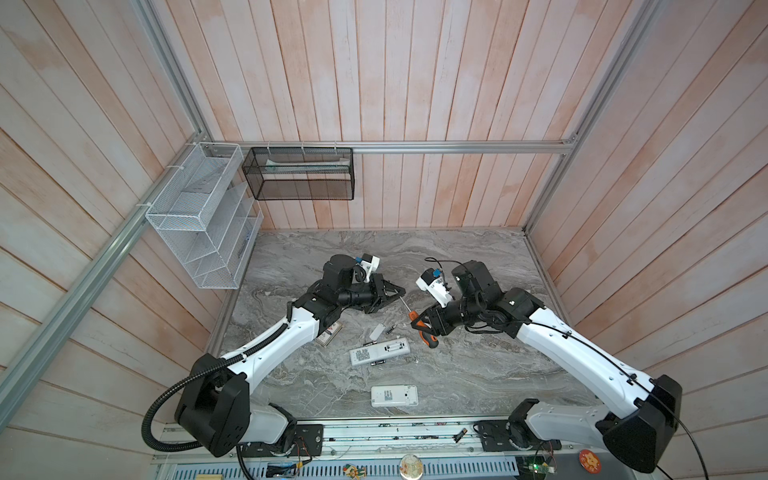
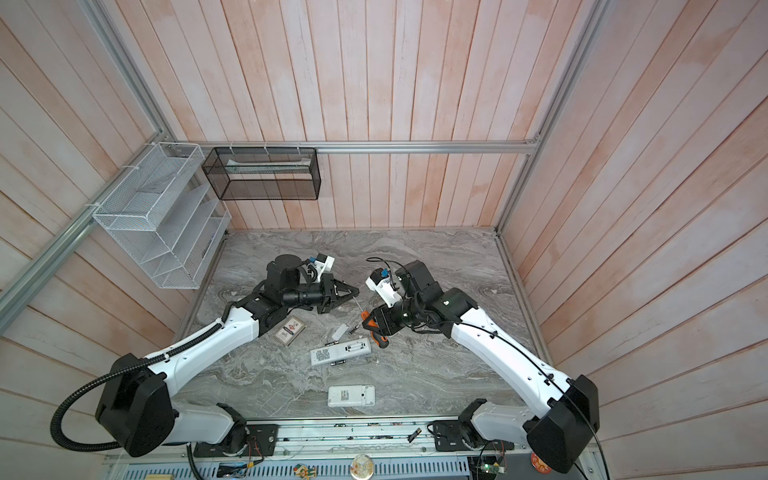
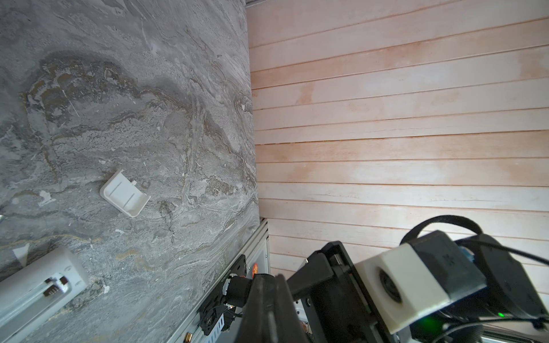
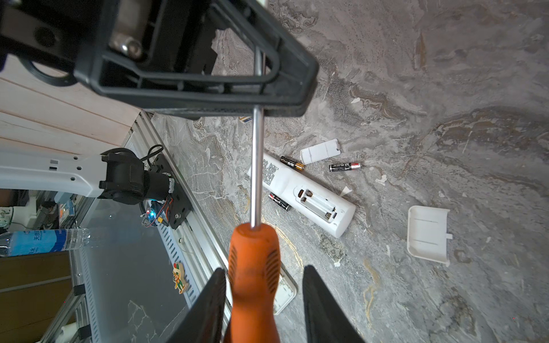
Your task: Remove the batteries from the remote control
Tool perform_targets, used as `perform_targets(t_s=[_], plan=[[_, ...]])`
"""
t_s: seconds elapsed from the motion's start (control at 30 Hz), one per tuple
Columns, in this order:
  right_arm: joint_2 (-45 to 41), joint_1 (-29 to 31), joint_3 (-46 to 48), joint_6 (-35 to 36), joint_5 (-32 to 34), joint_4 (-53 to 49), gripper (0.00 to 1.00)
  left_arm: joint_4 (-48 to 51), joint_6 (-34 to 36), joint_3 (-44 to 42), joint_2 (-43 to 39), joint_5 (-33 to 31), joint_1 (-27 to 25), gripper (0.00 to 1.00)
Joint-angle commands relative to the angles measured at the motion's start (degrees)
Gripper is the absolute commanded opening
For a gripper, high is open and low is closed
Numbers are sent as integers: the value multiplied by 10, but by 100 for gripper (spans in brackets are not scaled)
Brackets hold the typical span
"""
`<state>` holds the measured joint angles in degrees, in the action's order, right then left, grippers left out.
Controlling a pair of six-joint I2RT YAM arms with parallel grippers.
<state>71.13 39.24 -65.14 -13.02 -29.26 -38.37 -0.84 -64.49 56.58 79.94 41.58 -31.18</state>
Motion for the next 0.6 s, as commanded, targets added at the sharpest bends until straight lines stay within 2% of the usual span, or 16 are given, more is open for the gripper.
perform_targets(t_s=[0.0,0.1,0.33,0.37,0.43,0.47,0.5,0.53,0.57], plan=[[-1,4,11,0,1,9,35,-15,4,20,6,11,0,0],[-1,4,16,-3,1,16,27,-15,4,20,7,12,-1,0],[-4,3,24,-12,3,39,20,-7,10,21,8,12,1,6],[-4,3,26,-13,5,41,20,-6,11,20,8,11,2,14],[-7,1,34,-16,9,48,19,-4,16,21,7,9,3,42],[-9,-2,39,-18,10,52,19,1,19,22,6,7,4,52],[-11,-6,46,-20,9,57,19,8,23,24,5,5,5,66],[-14,-12,53,-23,10,61,19,16,30,27,3,4,7,90],[-17,-18,61,-25,9,65,19,24,36,30,1,4,9,100]])
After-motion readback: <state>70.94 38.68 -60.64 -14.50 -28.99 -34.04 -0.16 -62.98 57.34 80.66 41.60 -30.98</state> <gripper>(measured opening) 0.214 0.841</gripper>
